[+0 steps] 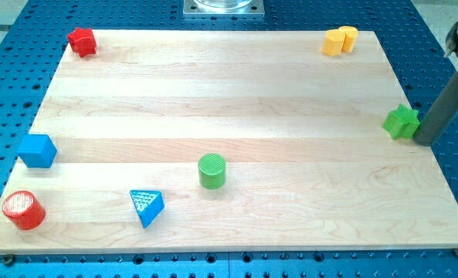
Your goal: Place the green circle closer to the green star
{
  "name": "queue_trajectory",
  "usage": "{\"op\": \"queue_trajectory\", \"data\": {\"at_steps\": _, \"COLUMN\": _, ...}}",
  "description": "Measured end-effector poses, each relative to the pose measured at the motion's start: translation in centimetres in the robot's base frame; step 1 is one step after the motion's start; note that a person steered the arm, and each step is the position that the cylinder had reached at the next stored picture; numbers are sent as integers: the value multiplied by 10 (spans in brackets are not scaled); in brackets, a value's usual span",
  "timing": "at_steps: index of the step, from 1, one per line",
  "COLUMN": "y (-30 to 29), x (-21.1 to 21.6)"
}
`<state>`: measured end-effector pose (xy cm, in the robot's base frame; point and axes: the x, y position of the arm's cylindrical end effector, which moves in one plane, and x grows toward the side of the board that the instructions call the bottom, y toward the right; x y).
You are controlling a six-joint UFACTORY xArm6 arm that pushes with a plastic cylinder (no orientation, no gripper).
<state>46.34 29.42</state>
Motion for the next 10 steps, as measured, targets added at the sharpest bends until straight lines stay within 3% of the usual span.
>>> {"op": "queue_trajectory", "data": {"at_steps": 1, "y": -51, "x": 22}}
{"op": "queue_trajectory", "data": {"at_steps": 2, "y": -115, "x": 84}}
{"op": "queue_trajectory", "data": {"at_steps": 3, "y": -237, "x": 100}}
{"op": "queue_trajectory", "data": {"at_steps": 4, "y": -298, "x": 89}}
{"op": "queue_trajectory", "data": {"at_steps": 5, "y": -348, "x": 111}}
{"op": "queue_trajectory", "data": {"at_steps": 6, "y": -339, "x": 72}}
{"op": "queue_trajectory", "data": {"at_steps": 7, "y": -292, "x": 32}}
{"op": "queue_trajectory", "data": {"at_steps": 8, "y": -323, "x": 27}}
{"op": "queue_trajectory", "data": {"at_steps": 9, "y": -249, "x": 18}}
{"op": "queue_trajectory", "data": {"at_steps": 10, "y": -230, "x": 17}}
